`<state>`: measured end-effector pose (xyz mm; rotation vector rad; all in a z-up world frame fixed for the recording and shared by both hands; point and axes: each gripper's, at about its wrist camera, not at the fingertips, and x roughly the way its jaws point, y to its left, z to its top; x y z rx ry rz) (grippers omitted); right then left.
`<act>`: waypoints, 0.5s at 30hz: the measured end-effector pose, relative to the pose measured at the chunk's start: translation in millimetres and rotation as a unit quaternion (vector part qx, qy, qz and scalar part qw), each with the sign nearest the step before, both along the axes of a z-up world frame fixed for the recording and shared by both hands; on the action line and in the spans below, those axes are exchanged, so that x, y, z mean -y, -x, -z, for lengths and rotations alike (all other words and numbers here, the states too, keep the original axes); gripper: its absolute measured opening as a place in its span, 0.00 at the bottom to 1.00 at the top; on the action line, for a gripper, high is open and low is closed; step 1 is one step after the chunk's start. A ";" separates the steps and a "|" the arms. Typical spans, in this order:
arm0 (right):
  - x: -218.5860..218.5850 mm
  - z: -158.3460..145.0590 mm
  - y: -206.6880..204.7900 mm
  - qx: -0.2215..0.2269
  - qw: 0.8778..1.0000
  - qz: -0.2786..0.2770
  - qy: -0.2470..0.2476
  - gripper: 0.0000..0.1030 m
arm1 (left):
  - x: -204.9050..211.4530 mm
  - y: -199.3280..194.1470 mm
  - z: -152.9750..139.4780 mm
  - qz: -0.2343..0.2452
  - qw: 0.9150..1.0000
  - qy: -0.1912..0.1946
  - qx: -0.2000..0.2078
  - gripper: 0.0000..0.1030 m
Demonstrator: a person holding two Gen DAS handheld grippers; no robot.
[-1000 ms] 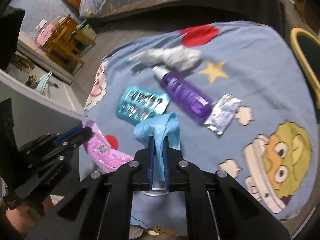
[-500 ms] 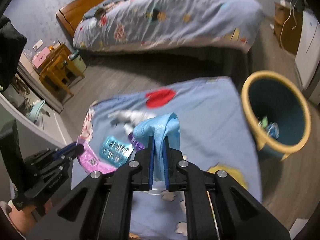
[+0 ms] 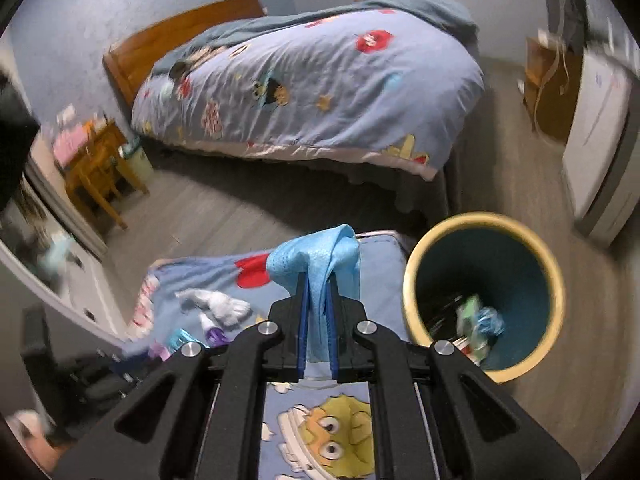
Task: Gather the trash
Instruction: 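Carry the blue mask over the teal bin with the right gripper while the left gripper holds the pink wrapper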
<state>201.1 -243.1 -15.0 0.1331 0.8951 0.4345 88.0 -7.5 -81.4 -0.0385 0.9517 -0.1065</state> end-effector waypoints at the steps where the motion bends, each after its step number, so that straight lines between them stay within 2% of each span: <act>1: 4.6 5.7 -3.5 -0.011 1.000 0.005 -0.007 0.07 | 3.4 -0.4 0.6 0.005 1.000 -0.004 -0.001 0.14; 8: 23.2 14.4 -18.8 -0.019 1.000 0.009 -0.012 0.07 | 33.4 -15.1 6.0 0.031 0.999 -0.012 -0.007 0.14; 11: 30.4 18.5 -22.8 -0.021 1.000 0.013 -0.003 0.07 | 52.1 -23.1 4.6 0.053 0.998 -0.033 -0.003 0.14; 15: 52.2 21.2 -29.8 -0.028 0.999 0.031 -0.022 0.07 | 73.2 -36.9 2.4 0.075 0.996 -0.042 0.003 0.14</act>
